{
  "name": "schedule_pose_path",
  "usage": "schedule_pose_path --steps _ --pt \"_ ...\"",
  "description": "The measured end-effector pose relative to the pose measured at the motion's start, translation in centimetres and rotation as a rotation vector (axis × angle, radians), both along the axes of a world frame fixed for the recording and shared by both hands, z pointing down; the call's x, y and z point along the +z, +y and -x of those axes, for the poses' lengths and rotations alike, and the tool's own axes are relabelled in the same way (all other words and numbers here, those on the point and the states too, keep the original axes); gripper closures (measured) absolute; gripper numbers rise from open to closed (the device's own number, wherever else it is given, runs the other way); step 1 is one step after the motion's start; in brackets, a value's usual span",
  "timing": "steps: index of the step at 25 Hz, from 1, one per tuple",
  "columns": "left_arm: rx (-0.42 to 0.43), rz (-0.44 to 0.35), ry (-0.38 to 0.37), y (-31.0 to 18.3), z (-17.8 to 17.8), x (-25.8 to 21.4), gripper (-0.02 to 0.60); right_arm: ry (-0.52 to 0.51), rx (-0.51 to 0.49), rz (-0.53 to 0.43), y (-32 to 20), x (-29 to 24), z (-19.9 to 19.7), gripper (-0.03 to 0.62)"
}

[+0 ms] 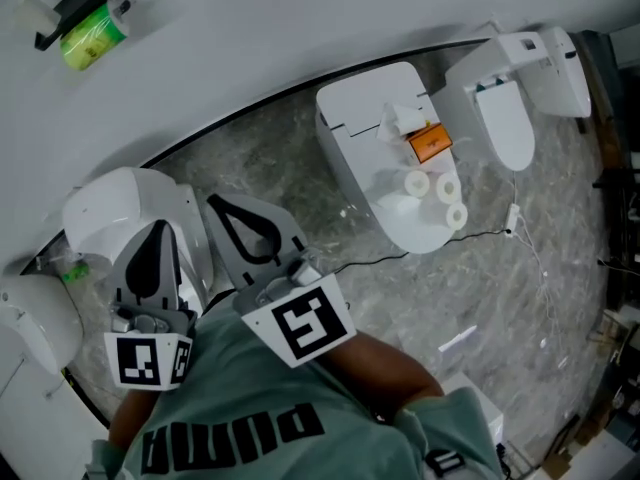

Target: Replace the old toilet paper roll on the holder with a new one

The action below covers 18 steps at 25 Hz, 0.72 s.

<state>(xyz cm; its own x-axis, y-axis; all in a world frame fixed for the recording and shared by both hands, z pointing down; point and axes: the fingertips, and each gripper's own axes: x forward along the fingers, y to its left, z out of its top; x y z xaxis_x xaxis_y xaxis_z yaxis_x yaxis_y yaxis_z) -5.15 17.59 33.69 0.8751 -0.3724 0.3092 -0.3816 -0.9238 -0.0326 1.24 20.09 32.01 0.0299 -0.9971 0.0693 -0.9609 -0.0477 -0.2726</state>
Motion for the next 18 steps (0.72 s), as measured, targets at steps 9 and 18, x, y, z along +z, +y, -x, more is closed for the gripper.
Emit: schedule_pose_path --steps 9,18 --pt "-0.070 0.045 0.063 1.5 7.6 0.1 0.577 0.077 0.010 0.036 1.7 -0.8 6.6 0.589" --pt "-0.088 0.053 0.120 4.0 13.4 -0.1 0.577 0.125 0.024 0.047 4.5 -1.1 13.1 0.588"
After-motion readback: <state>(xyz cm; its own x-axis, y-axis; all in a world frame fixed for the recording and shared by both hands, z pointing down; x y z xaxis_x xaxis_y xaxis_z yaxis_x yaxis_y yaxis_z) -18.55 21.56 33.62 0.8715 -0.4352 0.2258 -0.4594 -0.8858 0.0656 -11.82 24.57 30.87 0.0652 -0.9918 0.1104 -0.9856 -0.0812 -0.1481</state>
